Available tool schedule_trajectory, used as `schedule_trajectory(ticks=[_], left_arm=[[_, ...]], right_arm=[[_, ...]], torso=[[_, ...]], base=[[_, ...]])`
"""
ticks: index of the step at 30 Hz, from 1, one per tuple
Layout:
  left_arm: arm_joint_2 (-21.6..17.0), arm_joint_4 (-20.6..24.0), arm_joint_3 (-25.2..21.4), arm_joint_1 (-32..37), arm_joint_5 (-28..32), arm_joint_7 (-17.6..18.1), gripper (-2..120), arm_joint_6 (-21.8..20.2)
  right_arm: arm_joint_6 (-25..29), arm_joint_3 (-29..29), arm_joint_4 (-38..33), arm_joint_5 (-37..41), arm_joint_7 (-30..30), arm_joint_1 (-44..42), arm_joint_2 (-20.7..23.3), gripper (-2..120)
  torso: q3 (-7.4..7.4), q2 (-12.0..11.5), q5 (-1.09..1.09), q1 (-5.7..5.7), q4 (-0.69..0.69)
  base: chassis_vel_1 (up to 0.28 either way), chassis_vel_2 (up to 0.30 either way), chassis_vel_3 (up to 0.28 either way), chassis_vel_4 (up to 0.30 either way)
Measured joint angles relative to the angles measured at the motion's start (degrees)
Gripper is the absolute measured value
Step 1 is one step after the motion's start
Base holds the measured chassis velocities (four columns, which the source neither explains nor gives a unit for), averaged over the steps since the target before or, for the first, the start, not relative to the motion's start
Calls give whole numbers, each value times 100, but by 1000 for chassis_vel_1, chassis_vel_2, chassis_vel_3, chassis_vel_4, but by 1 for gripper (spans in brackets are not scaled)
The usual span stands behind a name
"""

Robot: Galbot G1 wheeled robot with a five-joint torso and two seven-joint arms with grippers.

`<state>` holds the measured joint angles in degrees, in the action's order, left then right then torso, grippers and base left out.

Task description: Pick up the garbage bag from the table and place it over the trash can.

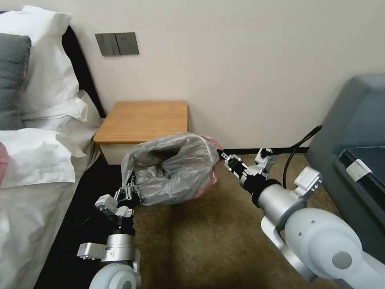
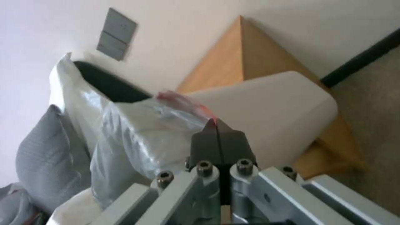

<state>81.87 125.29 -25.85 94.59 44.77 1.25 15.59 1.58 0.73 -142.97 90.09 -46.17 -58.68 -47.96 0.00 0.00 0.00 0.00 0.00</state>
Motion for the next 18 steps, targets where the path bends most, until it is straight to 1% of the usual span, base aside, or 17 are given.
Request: schedule_trajectory(ticks=[1,4,5,7,9,10,14,15,16,17,18], left_arm=[[0,0,0,0,0,0,8,0],[-34,159,-1,21,399,94,8,-212],[-34,159,-1,21,399,94,8,-212],[-59,220,-2,42,516,129,8,-306],[-87,221,-3,73,505,106,8,-331],[-87,221,-3,73,505,106,8,-331],[-129,212,8,140,440,9,8,-331],[-129,212,8,140,440,9,8,-331],[-129,216,11,144,438,3,8,-332],[-128,217,11,144,437,3,8,-332],[-116,221,10,141,433,6,8,-331]], right_arm=[[0,0,0,0,0,0,0,0],[-67,-80,189,-461,604,-79,-2,0],[-67,-80,189,-461,604,-79,-2,0],[-64,-117,382,-787,1085,-91,2,0],[-35,-151,577,-978,1479,7,-5,0],[-35,-151,577,-978,1479,7,-5,0],[-38,-178,1057,-1109,1957,361,26,0],[-38,-178,1057,-1109,1957,361,26,0],[-46,-180,1215,-1155,2146,411,72,0],[-47,-181,1243,-1167,2180,417,81,0],[-75,-184,1403,-1279,2447,430,168,0]], torso=[[0,0,0,0,0],[0,0,0,0,0],[0,0,0,0,0],[0,0,0,0,0],[0,-1,0,0,0],[0,-1,0,0,0],[0,-1,0,0,2],[0,-1,0,0,2],[0,-1,0,0,2],[1,-1,0,0,2],[0,-1,1,0,1]], base=[[0,0,0,0],[0,0,0,0],[0,0,0,0],[0,0,0,0],[0,0,0,0],[0,0,0,0],[0,0,0,0],[0,0,0,0],[0,0,0,0],[0,0,0,0],[0,0,0,0]])
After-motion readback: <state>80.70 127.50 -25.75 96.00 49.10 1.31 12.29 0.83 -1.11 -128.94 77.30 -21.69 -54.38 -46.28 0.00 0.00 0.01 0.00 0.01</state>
